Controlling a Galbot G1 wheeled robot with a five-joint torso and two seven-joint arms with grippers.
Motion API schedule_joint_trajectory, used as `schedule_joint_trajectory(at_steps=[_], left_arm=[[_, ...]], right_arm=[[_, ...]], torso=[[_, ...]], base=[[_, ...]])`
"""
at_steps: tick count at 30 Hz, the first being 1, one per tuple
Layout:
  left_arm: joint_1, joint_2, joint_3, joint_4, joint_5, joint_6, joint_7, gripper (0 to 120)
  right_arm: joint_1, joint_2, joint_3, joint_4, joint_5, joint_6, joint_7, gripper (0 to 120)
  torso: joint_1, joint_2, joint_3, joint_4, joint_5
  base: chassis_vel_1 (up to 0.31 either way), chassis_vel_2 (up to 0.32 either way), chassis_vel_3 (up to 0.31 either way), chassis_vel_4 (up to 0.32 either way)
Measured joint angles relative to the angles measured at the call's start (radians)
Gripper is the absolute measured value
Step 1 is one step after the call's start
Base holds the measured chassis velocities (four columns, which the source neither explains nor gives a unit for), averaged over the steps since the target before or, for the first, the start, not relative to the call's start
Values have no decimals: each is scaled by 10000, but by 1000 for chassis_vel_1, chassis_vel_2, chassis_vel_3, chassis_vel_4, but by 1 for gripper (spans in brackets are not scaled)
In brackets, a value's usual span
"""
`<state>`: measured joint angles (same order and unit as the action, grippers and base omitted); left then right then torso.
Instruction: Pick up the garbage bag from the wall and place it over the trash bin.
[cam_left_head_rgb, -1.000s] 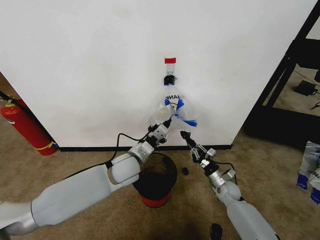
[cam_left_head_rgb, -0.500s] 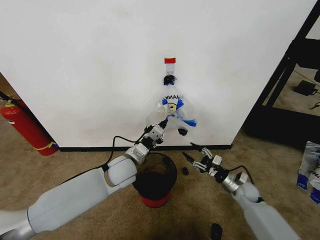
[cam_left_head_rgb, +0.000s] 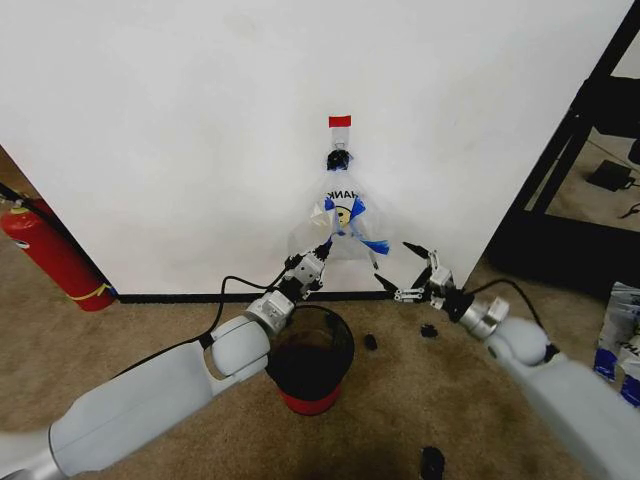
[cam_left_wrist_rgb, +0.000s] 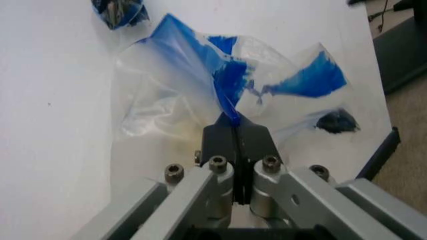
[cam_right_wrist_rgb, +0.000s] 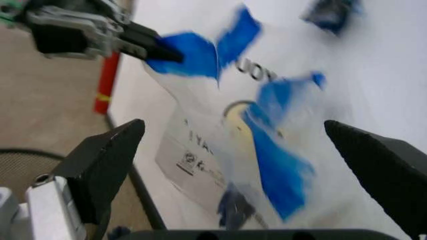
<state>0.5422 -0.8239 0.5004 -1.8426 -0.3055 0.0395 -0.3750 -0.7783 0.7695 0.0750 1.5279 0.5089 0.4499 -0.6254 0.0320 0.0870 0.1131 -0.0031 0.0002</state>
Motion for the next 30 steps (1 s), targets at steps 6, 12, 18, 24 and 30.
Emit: schedule_joint_trajectory(at_steps=[6,12,18,24,30], left_arm=[[143,41,-92,-12,120,-49,26,0],[229,38,-122,-23,182,-52,32,0],[278,31,-155,-23,209,-64,33,0],[309,33,-180,-23,223,-82,36,0],[430,81,-277,-57,255,-109,49,0]], right_arm=[[1419,-56,-588,-397,-523,107,-360,100],[2160,23,-804,-965,-1095,-6,-688,98],[2651,208,-862,-1513,-1655,-38,-1626,81],[2980,461,-1042,-1767,-1996,127,-1900,62],[3427,1118,-1056,-2267,-3235,552,-2175,51]], torso=[[0,0,0,1,-4],[0,0,-1,-1,-2],[0,-1,-1,0,-2],[0,-1,-1,-1,-2],[-1,-1,0,0,-3]], base=[[0,0,0,0],[0,0,0,0],[0,0,0,0],[0,0,0,0],[0,0,0,0]])
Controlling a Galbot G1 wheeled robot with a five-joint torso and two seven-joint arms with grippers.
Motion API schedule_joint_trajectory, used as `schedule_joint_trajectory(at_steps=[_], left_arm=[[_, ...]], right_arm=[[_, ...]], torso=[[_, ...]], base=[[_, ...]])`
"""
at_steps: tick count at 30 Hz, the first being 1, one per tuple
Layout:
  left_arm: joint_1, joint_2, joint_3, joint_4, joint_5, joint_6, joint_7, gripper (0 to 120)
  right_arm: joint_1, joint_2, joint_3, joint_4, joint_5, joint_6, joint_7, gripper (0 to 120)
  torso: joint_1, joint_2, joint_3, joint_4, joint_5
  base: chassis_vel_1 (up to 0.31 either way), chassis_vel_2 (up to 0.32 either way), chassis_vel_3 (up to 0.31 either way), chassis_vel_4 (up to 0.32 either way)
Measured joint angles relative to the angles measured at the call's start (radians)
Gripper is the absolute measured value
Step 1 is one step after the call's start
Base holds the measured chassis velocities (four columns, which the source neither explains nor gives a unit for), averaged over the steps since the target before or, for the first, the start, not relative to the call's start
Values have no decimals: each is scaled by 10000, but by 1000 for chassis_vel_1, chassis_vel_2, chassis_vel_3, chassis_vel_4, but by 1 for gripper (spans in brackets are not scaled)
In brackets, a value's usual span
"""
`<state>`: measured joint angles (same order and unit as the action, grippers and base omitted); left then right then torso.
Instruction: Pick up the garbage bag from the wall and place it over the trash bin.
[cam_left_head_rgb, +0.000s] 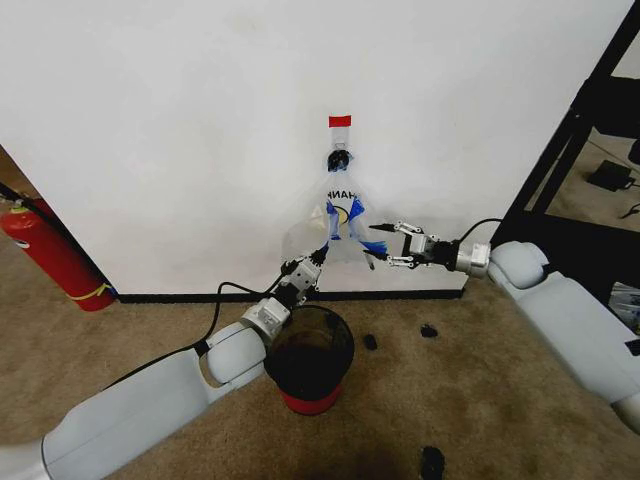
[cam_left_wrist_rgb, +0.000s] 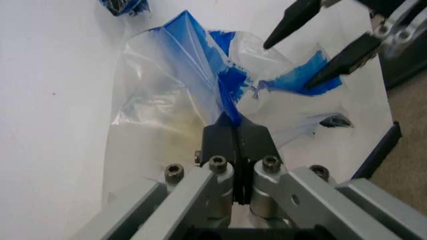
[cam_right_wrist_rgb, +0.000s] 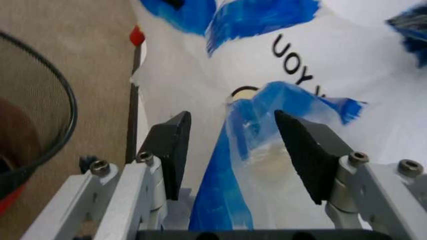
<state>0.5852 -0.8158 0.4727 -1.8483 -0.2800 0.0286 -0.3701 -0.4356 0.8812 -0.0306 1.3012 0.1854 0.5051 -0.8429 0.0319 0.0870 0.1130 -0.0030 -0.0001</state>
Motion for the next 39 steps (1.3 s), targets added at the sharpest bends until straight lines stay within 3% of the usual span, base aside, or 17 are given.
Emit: schedule_joint_trajectory(at_steps=[7,18,25,31,36,39], left_arm=[[148,92,-139,-93,21,-7,7,0],[326,133,-259,-149,111,-47,19,0],[360,156,-277,-174,124,-52,19,0],[368,169,-280,-182,127,-63,19,0],[357,167,-280,-194,127,-85,16,0],[375,135,-320,-224,124,-124,7,0]], right_arm=[[212,393,489,-256,-1405,255,-739,51],[191,426,800,-296,-1978,218,-1027,49],[126,434,911,-335,-2108,208,-970,30],[-76,222,1023,-308,-1920,144,-840,5],[-458,-144,1209,-150,-1459,-50,-772,0],[-971,-622,1290,148,-411,-418,-563,0]], torso=[[0,0,0,0,0],[0,0,-1,-1,0],[0,0,-1,-1,1],[0,0,-1,0,1],[0,0,-2,0,5],[0,0,-2,0,2]], base=[[0,0,0,0],[0,0,0,0],[0,0,0,0],[0,0,0,0],[0,0,0,0],[0,0,0,0]])
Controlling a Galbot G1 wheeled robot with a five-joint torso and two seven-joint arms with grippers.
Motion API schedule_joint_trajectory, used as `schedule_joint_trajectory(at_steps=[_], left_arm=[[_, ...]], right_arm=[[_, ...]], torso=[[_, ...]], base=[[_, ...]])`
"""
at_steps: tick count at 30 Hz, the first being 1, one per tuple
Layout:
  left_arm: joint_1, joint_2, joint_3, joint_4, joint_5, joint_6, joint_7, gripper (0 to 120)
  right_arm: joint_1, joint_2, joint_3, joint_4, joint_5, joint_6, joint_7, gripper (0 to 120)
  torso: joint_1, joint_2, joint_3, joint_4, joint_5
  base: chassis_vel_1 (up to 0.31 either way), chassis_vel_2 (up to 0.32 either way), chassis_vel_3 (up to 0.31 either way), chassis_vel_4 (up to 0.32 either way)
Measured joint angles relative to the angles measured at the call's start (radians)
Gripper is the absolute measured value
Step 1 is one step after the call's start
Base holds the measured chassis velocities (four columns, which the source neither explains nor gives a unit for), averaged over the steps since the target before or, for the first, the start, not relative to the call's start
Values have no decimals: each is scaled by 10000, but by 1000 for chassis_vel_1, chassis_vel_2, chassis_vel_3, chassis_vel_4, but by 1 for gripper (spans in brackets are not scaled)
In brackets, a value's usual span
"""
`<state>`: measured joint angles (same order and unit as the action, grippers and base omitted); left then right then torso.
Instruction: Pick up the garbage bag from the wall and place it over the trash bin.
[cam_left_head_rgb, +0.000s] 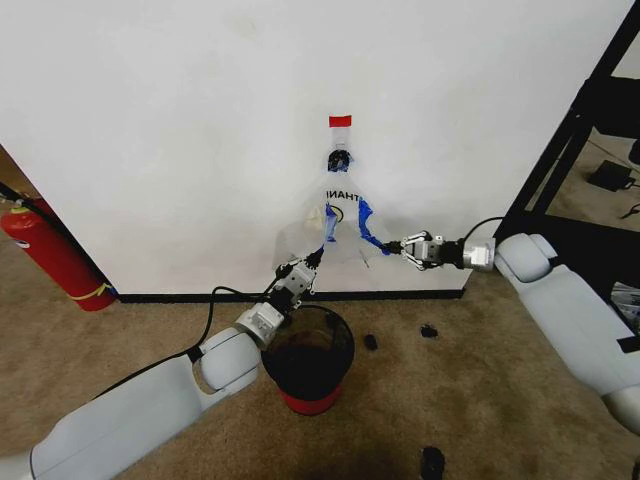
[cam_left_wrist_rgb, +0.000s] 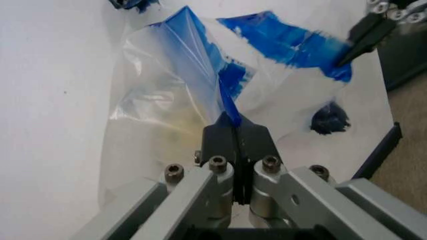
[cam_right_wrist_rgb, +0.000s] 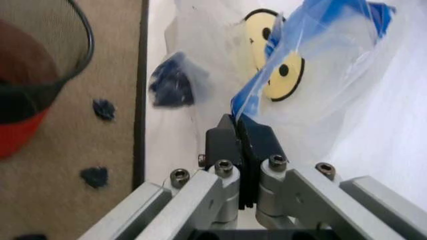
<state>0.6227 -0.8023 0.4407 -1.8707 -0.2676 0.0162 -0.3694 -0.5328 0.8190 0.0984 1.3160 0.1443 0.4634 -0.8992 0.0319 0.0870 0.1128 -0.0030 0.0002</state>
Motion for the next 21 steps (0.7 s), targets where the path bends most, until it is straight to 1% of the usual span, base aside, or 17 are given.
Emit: schedule_joint_trajectory(at_steps=[1,3,5,7,8,9,11,13,14,15,16,17,18,19,20,21], left_arm=[[0,0,0,0,0,0,0,0],[70,-26,-91,-40,-16,-75,-5,0],[246,-46,-289,-181,-71,-213,-8,0],[516,-44,-524,-403,-132,-289,-5,0],[516,-44,-524,-403,-132,-289,-5,0],[816,-32,-857,-630,-174,-337,13,0],[1659,17,-1686,-1089,-203,-417,106,0],[2615,102,-2510,-1422,-165,-495,244,0],[3450,171,-3201,-1636,-35,-613,325,0],[3450,171,-3201,-1636,-35,-613,325,0],[3946,198,-3510,-1713,64,-693,369,0],[4517,221,-3792,-1751,193,-822,419,0],[5077,235,-4030,-1749,351,-1014,459,0],[5344,241,-4164,-1739,436,-1129,480,0],[5704,255,-4347,-1738,534,-1271,516,0],[5901,258,-4444,-1759,586,-1333,537,0]], right_arm=[[0,0,0,0,0,0,0,0],[-395,-408,-83,301,1209,-319,262,0],[-946,-885,-342,837,3166,-641,714,0],[-1418,-1142,-465,1333,4487,-772,1127,0],[-1418,-1142,-465,1333,4487,-772,1127,0],[-1768,-1252,-458,1665,5172,-825,1399,0],[-2558,-1359,-252,2251,6032,-1020,1744,0],[-3286,-1386,8,2595,6344,-1165,1836,0],[-3646,-1363,113,2675,6367,-1187,1812,0],[-3646,-1363,113,2675,6367,-1187,1812,0],[-3857,-1333,173,2677,6335,-1188,1724,0],[-4086,-1308,280,2677,6262,-1188,1607,0],[-4512,-1288,553,2700,6117,-1184,1406,0],[-4872,-1283,806,2760,5997,-1148,1238,0],[-5248,-1280,1070,2869,5904,-1055,1093,0],[-5465,-1279,1199,2964,5875,-1000,1042,0]], torso=[[0,0,0,0,0],[0,0,0,-3,0],[0,0,0,-6,-2],[0,0,0,-4,0],[0,0,0,-4,0],[0,0,0,-2,-5],[0,1,-1,0,2],[-1,1,0,-2,-7],[-1,1,-2,-6,-1],[-1,1,-2,-6,-1],[-2,2,-2,-1,5],[-1,1,-1,11,4],[-1,0,2,15,-5],[-2,1,0,9,-8],[-2,1,-1,-2,-3],[-1,0,0,-5,-2]], base=[[0,0,0,0],[0,0,0,0],[0,0,0,0],[0,0,0,0],[0,0,0,0],[0,0,0,0],[0,0,0,0],[0,0,0,0],[0,0,0,0],[0,0,0,0],[0,0,0,0],[0,0,0,0],[0,0,0,0],[0,0,0,0],[0,0,0,0],[0,0,0,0]])
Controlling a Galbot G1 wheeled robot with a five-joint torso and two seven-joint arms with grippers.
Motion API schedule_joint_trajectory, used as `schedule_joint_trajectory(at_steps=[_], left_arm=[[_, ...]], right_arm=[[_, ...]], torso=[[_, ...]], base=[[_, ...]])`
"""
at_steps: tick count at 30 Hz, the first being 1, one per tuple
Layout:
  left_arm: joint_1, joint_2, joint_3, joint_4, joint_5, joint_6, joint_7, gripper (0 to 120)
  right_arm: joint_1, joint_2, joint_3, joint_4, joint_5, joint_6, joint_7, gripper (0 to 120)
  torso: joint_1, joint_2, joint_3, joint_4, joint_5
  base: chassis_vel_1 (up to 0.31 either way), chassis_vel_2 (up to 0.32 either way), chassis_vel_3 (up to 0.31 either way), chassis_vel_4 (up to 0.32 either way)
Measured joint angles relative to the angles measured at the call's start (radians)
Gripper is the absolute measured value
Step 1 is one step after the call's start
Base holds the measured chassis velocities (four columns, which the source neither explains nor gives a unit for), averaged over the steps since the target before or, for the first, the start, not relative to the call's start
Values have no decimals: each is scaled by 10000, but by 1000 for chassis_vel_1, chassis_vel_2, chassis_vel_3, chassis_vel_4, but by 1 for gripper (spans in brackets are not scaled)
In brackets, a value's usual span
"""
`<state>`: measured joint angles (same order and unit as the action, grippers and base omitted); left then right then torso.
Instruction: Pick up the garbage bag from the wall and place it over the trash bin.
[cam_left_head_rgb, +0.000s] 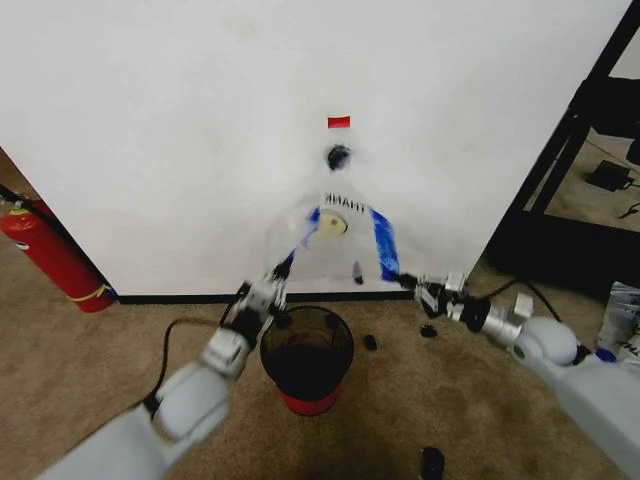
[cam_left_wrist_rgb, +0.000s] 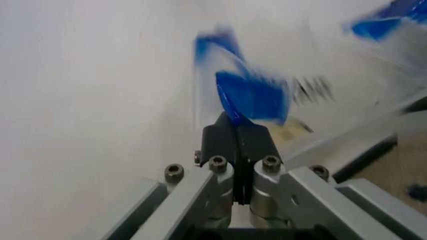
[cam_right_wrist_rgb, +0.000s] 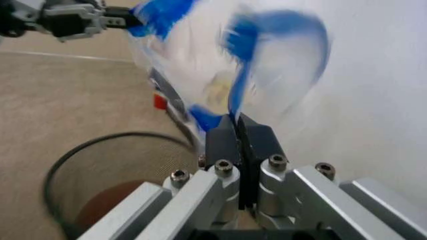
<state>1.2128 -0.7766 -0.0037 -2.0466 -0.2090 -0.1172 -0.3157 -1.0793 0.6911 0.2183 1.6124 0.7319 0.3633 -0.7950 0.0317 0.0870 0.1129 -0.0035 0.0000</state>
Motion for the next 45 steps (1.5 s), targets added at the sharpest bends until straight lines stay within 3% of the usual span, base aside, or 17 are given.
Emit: schedule_joint_trajectory(at_steps=[3,7,11,14,17,19,21,26,31,37,45], left_arm=[[279,-2,-249,-126,62,-76,26,0],[584,-117,-967,-865,152,-310,42,0],[858,-101,-1318,-1536,148,-361,76,0],[1458,-159,-2157,-2337,138,-508,220,0],[2012,-575,-3002,-2975,146,-708,449,0],[2087,-671,-3110,-3048,144,-713,467,0],[2431,-1178,-3496,-3348,117,-701,529,0],[2912,-1894,-3659,-3391,89,-384,344,0],[3105,-2550,-3387,-2737,93,121,-73,0],[2807,-2922,-3094,-1926,69,251,-129,0],[2998,-3114,-2716,-1856,-780,679,-87,0]], right_arm=[[-278,3,155,242,33,107,16,0],[-466,23,320,1279,701,545,615,0],[-574,-8,409,2021,867,805,1135,0],[-557,0,423,2779,787,1120,1852,0],[-264,181,315,3256,265,1479,2704,0],[-212,218,286,3291,179,1531,2815,0],[-10,376,137,3375,-153,1777,3270,0],[94,586,-7,3030,-476,2137,3084,0],[43,924,-163,2010,-807,2454,2042,0],[248,1306,-452,844,-1083,2770,1669,0],[603,1350,-681,404,-1149,2853,1342,0]], torso=[[0,1,0,-8,-2],[0,1,0,11,-4],[1,1,0,2,0],[1,1,-1,2,1],[1,1,0,11,-1],[0,1,0,7,0],[1,1,0,5,2],[2,1,1,5,-1],[2,1,1,4,1],[2,0,1,2,3],[2,-1,1,4,0]], base=[[0,0,0,0],[0,0,0,0],[0,0,0,0],[0,0,0,0],[0,0,0,0],[0,0,0,0],[0,0,0,0],[0,0,0,0],[0,0,0,0],[0,0,0,0],[0,0,0,0]])
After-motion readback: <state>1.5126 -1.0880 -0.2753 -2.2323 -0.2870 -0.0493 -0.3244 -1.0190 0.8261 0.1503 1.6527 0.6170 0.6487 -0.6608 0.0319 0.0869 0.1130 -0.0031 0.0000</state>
